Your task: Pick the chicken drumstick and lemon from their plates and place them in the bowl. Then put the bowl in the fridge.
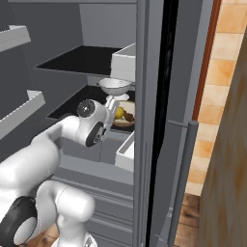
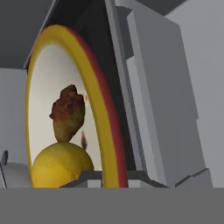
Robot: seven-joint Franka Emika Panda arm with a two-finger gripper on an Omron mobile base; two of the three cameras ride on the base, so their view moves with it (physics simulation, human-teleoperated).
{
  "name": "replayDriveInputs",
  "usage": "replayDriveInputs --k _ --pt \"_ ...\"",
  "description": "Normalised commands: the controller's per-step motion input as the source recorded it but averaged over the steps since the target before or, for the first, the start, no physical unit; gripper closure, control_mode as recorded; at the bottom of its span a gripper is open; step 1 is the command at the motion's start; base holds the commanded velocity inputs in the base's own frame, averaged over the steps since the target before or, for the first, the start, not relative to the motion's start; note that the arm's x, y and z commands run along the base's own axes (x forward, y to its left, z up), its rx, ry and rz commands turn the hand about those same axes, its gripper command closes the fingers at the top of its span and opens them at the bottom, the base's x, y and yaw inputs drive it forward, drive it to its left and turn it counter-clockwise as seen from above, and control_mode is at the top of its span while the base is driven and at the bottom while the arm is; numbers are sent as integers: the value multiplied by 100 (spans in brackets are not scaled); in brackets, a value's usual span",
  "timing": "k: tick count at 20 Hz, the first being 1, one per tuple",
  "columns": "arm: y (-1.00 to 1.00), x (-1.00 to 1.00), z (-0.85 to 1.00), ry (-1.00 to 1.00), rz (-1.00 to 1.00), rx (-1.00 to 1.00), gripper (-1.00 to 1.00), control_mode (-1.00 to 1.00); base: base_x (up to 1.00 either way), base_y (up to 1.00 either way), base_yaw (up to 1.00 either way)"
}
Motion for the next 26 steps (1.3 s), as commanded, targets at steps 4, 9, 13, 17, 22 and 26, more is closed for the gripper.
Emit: replayDriveInputs --k 4,9,13,17,22,26 --pt "-16 33 -12 0 0 0 100 -100 0 0 0" --pt "-13 34 -13 3 1 0 100 -100 0 0 0" --pt "-8 37 -11 6 2 0 100 -100 0 0 0" --pt "-6 34 -11 8 4 0 100 -100 0 0 0" --pt "-6 33 -14 8 3 0 100 -100 0 0 0" --pt "-6 34 -10 3 1 0 100 -100 0 0 0"
